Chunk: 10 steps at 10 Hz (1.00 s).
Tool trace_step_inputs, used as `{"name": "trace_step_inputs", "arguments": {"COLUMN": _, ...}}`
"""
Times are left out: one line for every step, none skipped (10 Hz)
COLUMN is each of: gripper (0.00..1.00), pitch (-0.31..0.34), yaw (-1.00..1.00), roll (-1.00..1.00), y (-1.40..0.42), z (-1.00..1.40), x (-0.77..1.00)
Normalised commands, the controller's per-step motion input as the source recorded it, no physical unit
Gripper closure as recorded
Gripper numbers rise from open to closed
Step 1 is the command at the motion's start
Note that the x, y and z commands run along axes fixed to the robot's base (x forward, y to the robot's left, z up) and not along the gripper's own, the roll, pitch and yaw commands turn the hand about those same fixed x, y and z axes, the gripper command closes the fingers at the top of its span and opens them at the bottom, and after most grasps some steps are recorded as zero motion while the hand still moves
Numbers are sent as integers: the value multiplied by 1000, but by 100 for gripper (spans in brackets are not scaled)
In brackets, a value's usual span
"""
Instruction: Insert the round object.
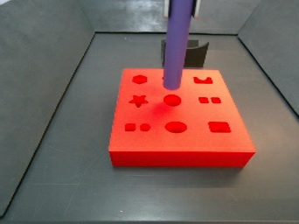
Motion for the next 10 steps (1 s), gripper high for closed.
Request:
{"name": "trace_step_inputs", "arguments": {"gripper": 100, "pitch": -11, "yaw": 0, "roll": 164, "y": -51, "z": -354, "x": 466}}
{"name": "trace_step_inputs", "arguments": {"gripper": 100, "pitch": -29, "yaw": 0, "roll": 51, "y": -37, "z": -297, "x": 369}}
{"name": "trace_step_inputs", "arguments": {"gripper": 100, "pitch": -11, "yaw": 0, "roll": 9, "y": -17, "z": -203, "x": 146}}
{"name": "trace_step_inputs", "arguments": {"gripper": 100, "pitch": 0, "yaw": -29, "roll": 14, "y": 0, "z": -160, "x": 0}}
{"name": "trace_step_inputs", "arguments": {"gripper": 100, "pitch": -13, "yaw": 0, "roll": 1, "y": 0, "z": -180, "x": 20}}
{"name": "trace_step_inputs", "arguments": {"gripper": 100, "pitch": -17, "yaw": 0, "roll": 10, "y": 0, "z": -211, "x": 0}}
{"name": "trace_step_inputs", "arguments": {"gripper": 100, "pitch": -16, "yaw": -57, "roll": 6, "y": 0, "z": -214, "x": 0}}
{"name": "trace_step_inputs", "arguments": {"gripper": 100, "pitch": -41, "yaw": -43, "roll": 0, "y": 0, "z": -229, "x": 0}}
{"name": "trace_step_inputs", "arguments": {"gripper": 100, "pitch": -44, "yaw": -17, "roll": 0, "y": -20, "z": -231, "x": 0}}
{"name": "trace_step_inputs", "arguments": {"gripper": 100, "pitch": -36, "yaw": -34, "roll": 0, "y": -14, "z": -223, "x": 0}}
